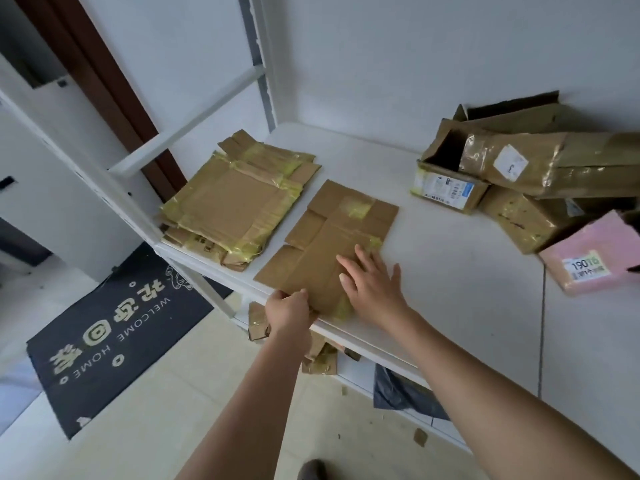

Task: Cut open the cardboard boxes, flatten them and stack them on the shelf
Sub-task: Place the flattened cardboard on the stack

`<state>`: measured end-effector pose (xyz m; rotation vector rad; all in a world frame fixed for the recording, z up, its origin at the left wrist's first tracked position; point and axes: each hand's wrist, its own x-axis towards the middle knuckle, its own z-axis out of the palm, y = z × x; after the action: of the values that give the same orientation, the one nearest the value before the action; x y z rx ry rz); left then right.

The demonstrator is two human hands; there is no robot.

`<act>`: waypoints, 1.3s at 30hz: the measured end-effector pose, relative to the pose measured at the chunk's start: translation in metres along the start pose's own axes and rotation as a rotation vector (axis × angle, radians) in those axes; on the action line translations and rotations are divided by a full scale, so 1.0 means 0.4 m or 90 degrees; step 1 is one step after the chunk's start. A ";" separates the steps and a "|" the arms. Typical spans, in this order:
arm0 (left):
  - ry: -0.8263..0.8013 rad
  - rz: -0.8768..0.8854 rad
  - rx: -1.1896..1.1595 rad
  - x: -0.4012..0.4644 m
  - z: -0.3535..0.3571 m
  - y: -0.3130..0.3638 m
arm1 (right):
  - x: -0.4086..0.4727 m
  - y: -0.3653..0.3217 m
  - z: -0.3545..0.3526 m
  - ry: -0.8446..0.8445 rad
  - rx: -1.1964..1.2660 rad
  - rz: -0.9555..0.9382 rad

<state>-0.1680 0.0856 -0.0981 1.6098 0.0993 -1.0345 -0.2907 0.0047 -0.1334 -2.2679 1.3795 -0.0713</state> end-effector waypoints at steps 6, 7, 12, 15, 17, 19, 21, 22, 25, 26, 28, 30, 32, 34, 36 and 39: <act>-0.077 0.202 0.046 -0.012 0.015 0.060 | 0.021 -0.049 0.003 0.317 0.208 -0.031; -0.076 0.218 0.038 -0.006 0.013 0.081 | 0.035 -0.066 -0.005 0.346 0.222 -0.053; -0.019 0.222 -0.034 0.093 -0.038 0.223 | 0.192 -0.198 -0.067 0.314 0.167 -0.138; 0.022 0.186 -0.053 0.177 -0.084 0.297 | 0.289 -0.281 -0.070 0.211 0.115 -0.126; 0.042 0.138 -0.045 0.232 -0.112 0.322 | 0.335 -0.315 -0.055 0.148 0.090 -0.113; 0.072 0.109 -0.003 0.284 -0.139 0.332 | 0.371 -0.329 -0.036 0.103 0.045 -0.108; 0.107 0.127 0.070 0.315 -0.158 0.340 | 0.403 -0.330 -0.023 0.063 0.009 -0.101; 0.138 0.168 0.136 0.326 -0.166 0.342 | 0.416 -0.328 -0.017 0.050 -0.011 -0.098; 0.230 0.405 0.501 0.338 -0.187 0.335 | 0.440 -0.316 -0.001 0.052 -0.075 -0.102; 0.235 0.488 0.609 0.347 -0.193 0.331 | 0.444 -0.314 0.006 0.057 -0.086 -0.106; 0.162 0.569 0.739 0.374 -0.202 0.323 | 0.451 -0.311 0.022 0.065 -0.090 -0.108; 0.056 0.543 0.801 0.405 -0.210 0.319 | 0.460 -0.311 0.033 0.066 -0.085 -0.102; 0.000 0.511 0.816 0.424 -0.216 0.320 | 0.470 -0.311 0.035 0.057 -0.080 -0.098; -0.025 0.495 0.823 0.433 -0.220 0.325 | 0.477 -0.310 0.033 0.042 -0.084 -0.096; -0.041 0.484 0.874 0.439 -0.223 0.330 | 0.479 -0.310 0.031 0.021 -0.094 -0.089; -0.054 0.453 0.951 0.429 -0.226 0.334 | 0.472 -0.320 0.022 -0.023 -0.102 -0.064</act>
<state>0.0622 0.0386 -0.1147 2.5332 -1.5136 -0.5113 -0.0902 -0.1041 -0.1246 -2.4576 1.2943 0.0481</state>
